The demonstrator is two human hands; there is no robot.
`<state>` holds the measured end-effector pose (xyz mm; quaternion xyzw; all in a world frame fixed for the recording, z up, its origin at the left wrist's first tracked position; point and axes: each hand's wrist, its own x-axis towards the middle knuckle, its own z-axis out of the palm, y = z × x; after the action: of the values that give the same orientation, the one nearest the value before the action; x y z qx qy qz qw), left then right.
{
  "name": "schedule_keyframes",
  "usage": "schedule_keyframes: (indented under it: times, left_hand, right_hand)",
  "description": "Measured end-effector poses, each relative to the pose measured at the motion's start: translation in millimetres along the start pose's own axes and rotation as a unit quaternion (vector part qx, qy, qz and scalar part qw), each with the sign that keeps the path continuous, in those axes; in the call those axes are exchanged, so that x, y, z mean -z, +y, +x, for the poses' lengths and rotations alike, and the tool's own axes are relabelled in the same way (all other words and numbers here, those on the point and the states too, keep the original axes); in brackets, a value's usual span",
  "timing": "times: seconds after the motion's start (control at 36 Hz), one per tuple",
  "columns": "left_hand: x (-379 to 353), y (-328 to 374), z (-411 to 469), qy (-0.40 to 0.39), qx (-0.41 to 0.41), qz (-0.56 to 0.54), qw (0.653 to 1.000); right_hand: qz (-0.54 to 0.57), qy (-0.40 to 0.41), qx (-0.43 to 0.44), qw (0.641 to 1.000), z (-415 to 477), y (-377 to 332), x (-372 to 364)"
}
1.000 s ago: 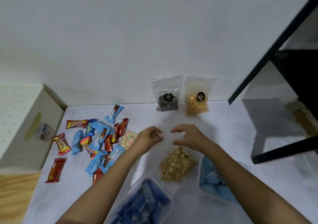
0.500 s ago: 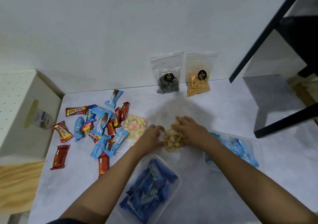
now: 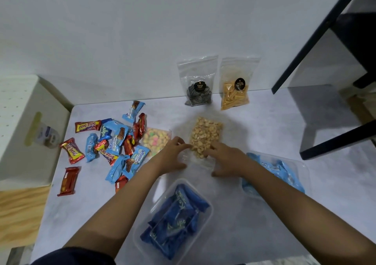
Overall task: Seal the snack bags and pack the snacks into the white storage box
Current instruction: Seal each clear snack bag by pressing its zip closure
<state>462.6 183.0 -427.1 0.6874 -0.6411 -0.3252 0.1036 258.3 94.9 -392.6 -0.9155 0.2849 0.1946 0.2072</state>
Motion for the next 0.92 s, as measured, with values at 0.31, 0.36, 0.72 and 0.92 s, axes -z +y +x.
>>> schedule_keyframes:
  times: [0.31,0.36,0.72,0.92]
  left_hand:
    - [-6.9,9.7,-3.9,0.107,-0.016,0.022,0.994]
    - [-6.1,11.4,-4.4,0.12,-0.01,0.013,0.993]
    - [52.7,55.0,-5.1,0.238,0.006,-0.166,0.957]
    - [81.5,75.4,-5.2,0.218,0.018,-0.264,0.939]
  right_hand:
    - [0.033,0.083,-0.007,0.996,9.8,-16.9,-20.4]
    - [0.056,0.095,-0.021,0.994,10.2,-17.4,-19.7]
    - [0.11,0.273,0.017,0.956,-23.5,-12.4,50.9]
    - [0.037,0.331,0.045,0.942,-37.6,-10.0,70.1]
